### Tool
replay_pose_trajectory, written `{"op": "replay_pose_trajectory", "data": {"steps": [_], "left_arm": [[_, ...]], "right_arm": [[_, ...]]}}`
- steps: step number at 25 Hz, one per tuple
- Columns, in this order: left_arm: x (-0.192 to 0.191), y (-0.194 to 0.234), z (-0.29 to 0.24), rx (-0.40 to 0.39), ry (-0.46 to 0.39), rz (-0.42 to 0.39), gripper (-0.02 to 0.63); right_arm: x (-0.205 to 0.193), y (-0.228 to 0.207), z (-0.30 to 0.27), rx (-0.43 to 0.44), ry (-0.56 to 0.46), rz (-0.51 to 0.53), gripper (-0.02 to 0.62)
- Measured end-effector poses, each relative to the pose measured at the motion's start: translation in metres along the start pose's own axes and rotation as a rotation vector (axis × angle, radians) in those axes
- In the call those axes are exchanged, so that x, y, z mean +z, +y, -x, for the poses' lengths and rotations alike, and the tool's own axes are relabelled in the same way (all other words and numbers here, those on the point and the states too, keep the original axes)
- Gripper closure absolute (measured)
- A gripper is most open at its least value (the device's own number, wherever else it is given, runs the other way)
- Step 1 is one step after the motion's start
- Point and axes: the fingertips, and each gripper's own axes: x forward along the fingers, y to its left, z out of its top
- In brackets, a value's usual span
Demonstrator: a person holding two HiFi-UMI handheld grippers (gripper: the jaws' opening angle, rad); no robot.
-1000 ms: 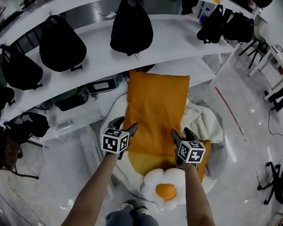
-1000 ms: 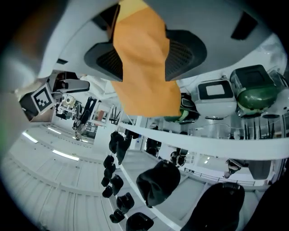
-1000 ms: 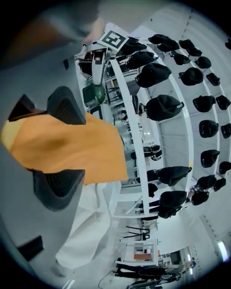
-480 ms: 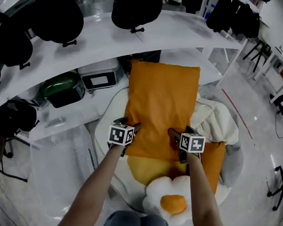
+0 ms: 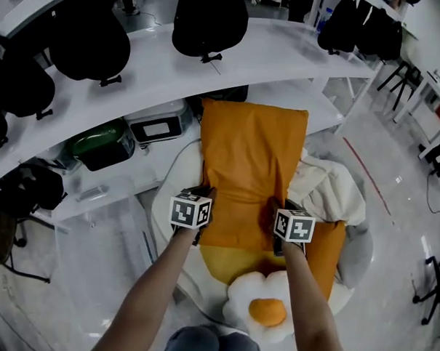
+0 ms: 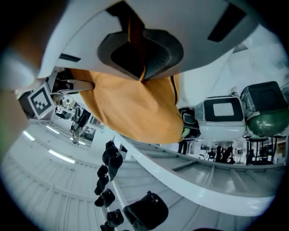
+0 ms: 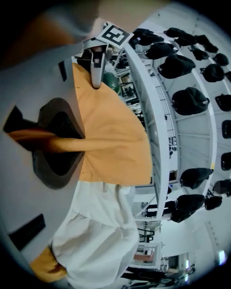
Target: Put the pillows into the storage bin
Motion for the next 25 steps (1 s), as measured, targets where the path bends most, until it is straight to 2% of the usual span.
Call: {"op": "replay_pose_trajectory", "data": {"steps": [2, 6, 15, 19, 25], "left_arm": [[0.025, -0.007, 0.019, -0.002, -0.035, 0.030, 0.572], [0.057, -0.019, 0.062, 0.010, -0.032, 0.058, 0.577], [0.093, -0.060, 0.178, 0.021, -0.008, 0.083, 0.581], [0.094, -0.074, 0.240, 0.035, 0.002, 0.111, 0.581], [0.078, -0.079, 0.334, 0.099, 0.014, 0.143, 0.581]], "right_arm": [[0.024, 0.007, 0.019, -0.001, -0.039, -0.003, 0.537], [0.055, 0.027, 0.059, -0.016, -0.044, -0.001, 0.543], [0.096, 0.083, 0.172, -0.010, -0.022, -0.025, 0.549], [0.108, 0.123, 0.225, 0.017, 0.004, -0.011, 0.551], [0.101, 0.185, 0.284, 0.058, 0.043, -0.008, 0.552]]}}
